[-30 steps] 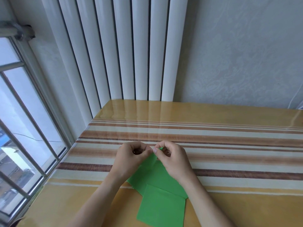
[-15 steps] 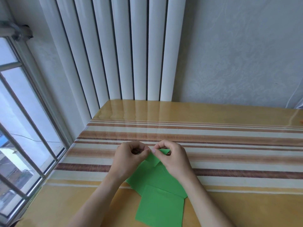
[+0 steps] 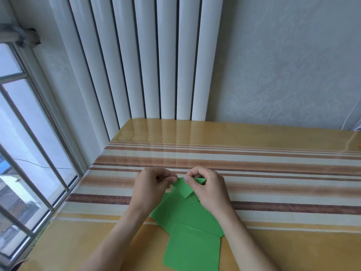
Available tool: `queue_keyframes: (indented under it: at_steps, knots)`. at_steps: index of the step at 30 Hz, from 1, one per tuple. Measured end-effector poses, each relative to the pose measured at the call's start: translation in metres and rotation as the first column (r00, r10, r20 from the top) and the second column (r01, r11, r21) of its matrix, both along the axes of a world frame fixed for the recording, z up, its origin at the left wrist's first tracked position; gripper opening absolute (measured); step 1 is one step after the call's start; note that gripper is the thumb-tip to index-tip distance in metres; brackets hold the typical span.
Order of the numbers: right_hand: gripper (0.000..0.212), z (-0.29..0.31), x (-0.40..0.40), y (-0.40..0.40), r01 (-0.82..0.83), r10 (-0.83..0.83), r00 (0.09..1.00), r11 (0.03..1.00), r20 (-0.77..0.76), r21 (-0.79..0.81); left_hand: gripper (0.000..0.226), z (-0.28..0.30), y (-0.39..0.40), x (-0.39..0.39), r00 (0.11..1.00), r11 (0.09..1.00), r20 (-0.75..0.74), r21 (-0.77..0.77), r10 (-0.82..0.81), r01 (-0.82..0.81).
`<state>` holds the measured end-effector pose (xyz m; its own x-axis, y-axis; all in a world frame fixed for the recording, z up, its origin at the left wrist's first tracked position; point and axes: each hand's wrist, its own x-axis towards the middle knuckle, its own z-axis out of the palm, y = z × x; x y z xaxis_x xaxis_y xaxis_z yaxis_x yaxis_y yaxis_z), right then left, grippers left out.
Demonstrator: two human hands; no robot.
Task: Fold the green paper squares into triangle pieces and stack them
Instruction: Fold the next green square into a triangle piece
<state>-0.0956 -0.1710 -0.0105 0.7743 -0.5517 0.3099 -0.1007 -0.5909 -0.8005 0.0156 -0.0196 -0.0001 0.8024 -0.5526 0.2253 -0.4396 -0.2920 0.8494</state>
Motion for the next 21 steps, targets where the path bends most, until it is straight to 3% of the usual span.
queue_keyframes:
  at_steps: [5, 9, 12, 21]
  knots:
    - [0.014, 0.0039, -0.0027, -0.0029, -0.070, 0.070, 0.998, 0.996, 0.001, -0.063, 0.006, 0.0014, -0.0015, -0.0029, 0.981, 0.999, 0.188, 0.039, -0.039, 0.032]
    - [0.008, 0.0051, -0.0027, -0.0003, -0.122, 0.117, 0.992, 0.986, -0.049, -0.115, 0.007, 0.0031, -0.0020, -0.0026, 0.968, 0.998, 0.244, 0.042, -0.061, 0.053]
    - [0.008, 0.0031, -0.0006, 0.0009, -0.136, 0.132, 0.991, 0.974, -0.033, -0.184, 0.007, 0.0022, -0.0020, -0.0014, 0.963, 0.998, 0.262, 0.035, -0.062, 0.055]
    - [0.021, 0.0001, 0.0027, 0.0024, -0.129, 0.129, 0.992, 0.978, -0.010, -0.165, 0.009, 0.0012, -0.0018, -0.0035, 0.973, 0.998, 0.221, 0.013, -0.067, 0.066]
